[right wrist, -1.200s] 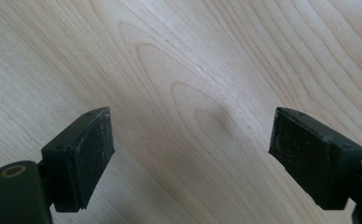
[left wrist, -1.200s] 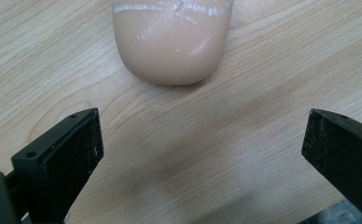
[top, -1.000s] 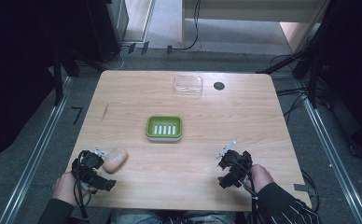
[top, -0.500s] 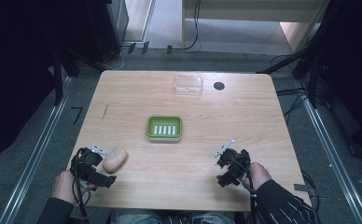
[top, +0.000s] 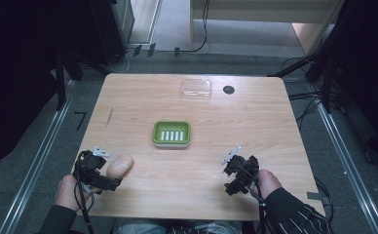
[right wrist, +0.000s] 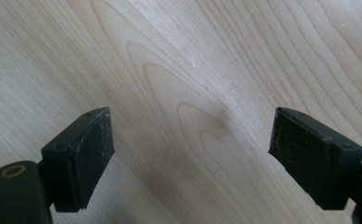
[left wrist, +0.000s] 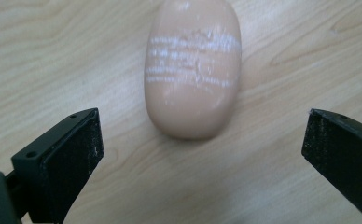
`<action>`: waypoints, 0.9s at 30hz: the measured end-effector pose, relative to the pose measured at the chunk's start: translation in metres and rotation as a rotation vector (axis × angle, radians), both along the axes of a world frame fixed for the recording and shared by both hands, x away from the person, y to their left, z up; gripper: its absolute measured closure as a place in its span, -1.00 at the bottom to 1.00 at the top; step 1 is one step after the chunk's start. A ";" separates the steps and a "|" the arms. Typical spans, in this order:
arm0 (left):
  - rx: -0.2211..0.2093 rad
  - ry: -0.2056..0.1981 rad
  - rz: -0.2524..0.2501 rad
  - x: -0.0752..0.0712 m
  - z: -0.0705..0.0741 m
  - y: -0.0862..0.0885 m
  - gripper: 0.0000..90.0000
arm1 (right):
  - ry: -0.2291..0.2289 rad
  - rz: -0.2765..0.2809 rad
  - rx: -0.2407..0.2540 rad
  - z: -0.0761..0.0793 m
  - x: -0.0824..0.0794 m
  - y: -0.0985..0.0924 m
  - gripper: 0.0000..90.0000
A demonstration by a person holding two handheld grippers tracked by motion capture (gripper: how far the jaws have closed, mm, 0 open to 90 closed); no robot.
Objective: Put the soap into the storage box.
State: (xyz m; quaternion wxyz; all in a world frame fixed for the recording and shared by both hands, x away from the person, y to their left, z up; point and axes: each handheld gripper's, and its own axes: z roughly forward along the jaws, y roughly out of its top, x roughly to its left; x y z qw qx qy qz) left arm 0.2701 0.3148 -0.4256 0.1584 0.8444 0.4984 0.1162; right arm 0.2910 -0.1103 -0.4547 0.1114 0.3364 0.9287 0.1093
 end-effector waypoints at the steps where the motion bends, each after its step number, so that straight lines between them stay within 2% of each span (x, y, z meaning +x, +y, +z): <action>1: -0.004 -0.003 -0.007 0.002 0.000 -0.002 -1.00 | 0.000 0.001 0.001 0.000 0.000 0.000 -0.68; 6: -0.007 0.000 -0.019 0.008 -0.002 -0.008 -1.00 | -0.001 0.001 0.003 0.000 0.000 -0.001 -0.68; 7: -0.023 -0.005 -0.019 0.009 -0.002 -0.008 -1.00 | -0.001 0.002 0.002 0.000 0.000 -0.001 -0.68; 10: -0.025 0.001 -0.022 0.015 -0.004 -0.008 -1.00 | -0.001 0.000 0.002 0.000 0.000 0.000 -0.68; 15: -0.029 0.008 -0.012 0.024 -0.007 -0.008 -1.00 | -0.004 0.002 0.001 0.000 0.000 0.000 -0.68; 27: 0.001 0.031 -0.006 0.035 -0.014 -0.012 -1.00 | -0.002 -0.002 -0.001 0.000 -0.001 0.000 -0.68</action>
